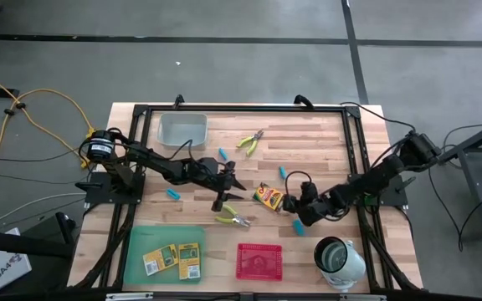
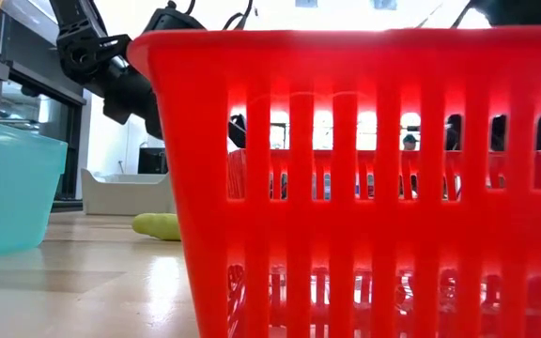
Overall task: Pick & Place School Supplies
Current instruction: Put the yellow crayon box into the green bin
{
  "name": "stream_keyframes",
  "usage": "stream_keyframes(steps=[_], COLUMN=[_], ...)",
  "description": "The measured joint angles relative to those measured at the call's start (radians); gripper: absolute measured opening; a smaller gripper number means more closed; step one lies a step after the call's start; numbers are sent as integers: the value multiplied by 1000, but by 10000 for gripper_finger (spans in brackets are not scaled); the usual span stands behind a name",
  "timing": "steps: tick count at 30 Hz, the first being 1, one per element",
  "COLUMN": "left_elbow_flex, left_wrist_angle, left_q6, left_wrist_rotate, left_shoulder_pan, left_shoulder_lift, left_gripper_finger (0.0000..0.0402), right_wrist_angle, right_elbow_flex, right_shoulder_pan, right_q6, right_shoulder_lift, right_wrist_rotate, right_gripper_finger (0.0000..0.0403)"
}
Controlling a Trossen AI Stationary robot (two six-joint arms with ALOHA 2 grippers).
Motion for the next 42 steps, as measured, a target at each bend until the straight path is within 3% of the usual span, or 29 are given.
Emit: stream_keyframes(steps=[8,24,38,42], left_elbow_flex=[0,15,136,179], left_wrist_angle=[-5,-44,-42,-143], left_q6=[19,27,30,22], left_wrist_rotate=[1,36,103,110], left_shoulder_pan=[10,56,60,65], left_shoulder_lift=[0,62,200,227], left_gripper_finger=[148,148,148,148], right_wrist_angle=[24,150,148,150], right_elbow_flex=[0,0,0,0], right_shoulder_pan=[-57,-65,-64,-63], right_q6=[-76,-74,-82,-88], right_shoulder_lift=[0,95,97,97], right_wrist_rotate=[-60,-86,-69,-66], right_gripper_finger=[118,118,118,118])
